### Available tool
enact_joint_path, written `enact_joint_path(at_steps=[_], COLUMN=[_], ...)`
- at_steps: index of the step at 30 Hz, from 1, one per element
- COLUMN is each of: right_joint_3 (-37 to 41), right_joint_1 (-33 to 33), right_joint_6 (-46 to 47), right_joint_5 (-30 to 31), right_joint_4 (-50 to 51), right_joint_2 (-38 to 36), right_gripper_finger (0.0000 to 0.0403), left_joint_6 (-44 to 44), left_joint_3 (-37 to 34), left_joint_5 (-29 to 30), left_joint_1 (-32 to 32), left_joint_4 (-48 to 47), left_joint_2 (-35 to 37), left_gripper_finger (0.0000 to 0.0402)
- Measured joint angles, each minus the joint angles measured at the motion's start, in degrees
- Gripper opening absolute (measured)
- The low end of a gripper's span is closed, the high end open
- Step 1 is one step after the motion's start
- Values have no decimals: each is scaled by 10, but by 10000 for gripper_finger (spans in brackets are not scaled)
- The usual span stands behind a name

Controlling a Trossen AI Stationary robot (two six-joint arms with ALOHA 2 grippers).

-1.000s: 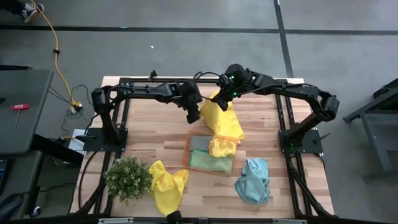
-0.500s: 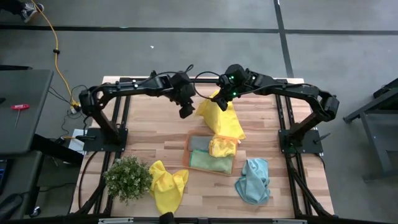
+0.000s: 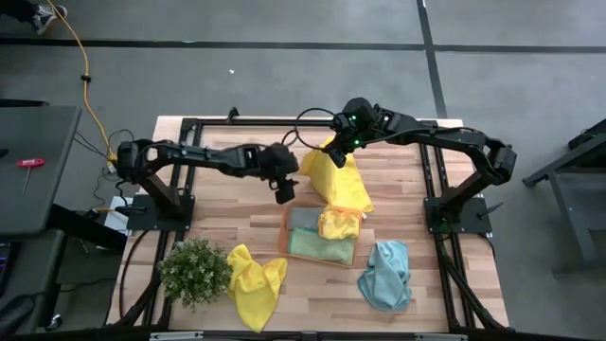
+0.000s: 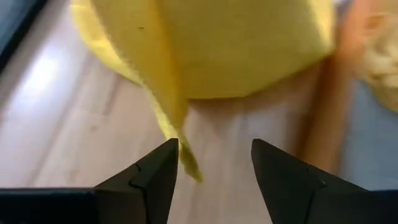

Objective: Fold microfiber towels
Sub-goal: Fold the right yellow microfiber towel

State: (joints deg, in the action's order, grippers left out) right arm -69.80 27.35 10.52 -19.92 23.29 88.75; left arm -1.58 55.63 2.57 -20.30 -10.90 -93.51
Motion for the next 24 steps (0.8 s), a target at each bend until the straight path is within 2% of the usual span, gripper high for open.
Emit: enact_joint_path(at_steps=[3,9,13,16,19,24], right_joint_3=[0,0,0,0,0,0], right_joint_1=[0,0,0,0,0,0], right_joint_6=[10,10,10,9,-2,-3], right_joint_5=[0,-1,-1,-1,-2,-19], right_joint_4=[0,0,0,0,0,-1], right_joint_2=[0,0,0,0,0,0], right_gripper_finger=[0,0,0,0,0,0], left_joint_6=[12,14,14,14,14,25], left_joint_3=[-5,-5,-5,-5,-5,-2], left_joint_5=[61,84,81,76,45,-3], left_joint_1=[13,7,-2,-9,-19,-27], left_joint_4=[23,22,21,23,29,10], left_joint_2=[-1,-1,-1,-3,-14,-28], left_gripper_finger=[195,186,138,81,19,7])
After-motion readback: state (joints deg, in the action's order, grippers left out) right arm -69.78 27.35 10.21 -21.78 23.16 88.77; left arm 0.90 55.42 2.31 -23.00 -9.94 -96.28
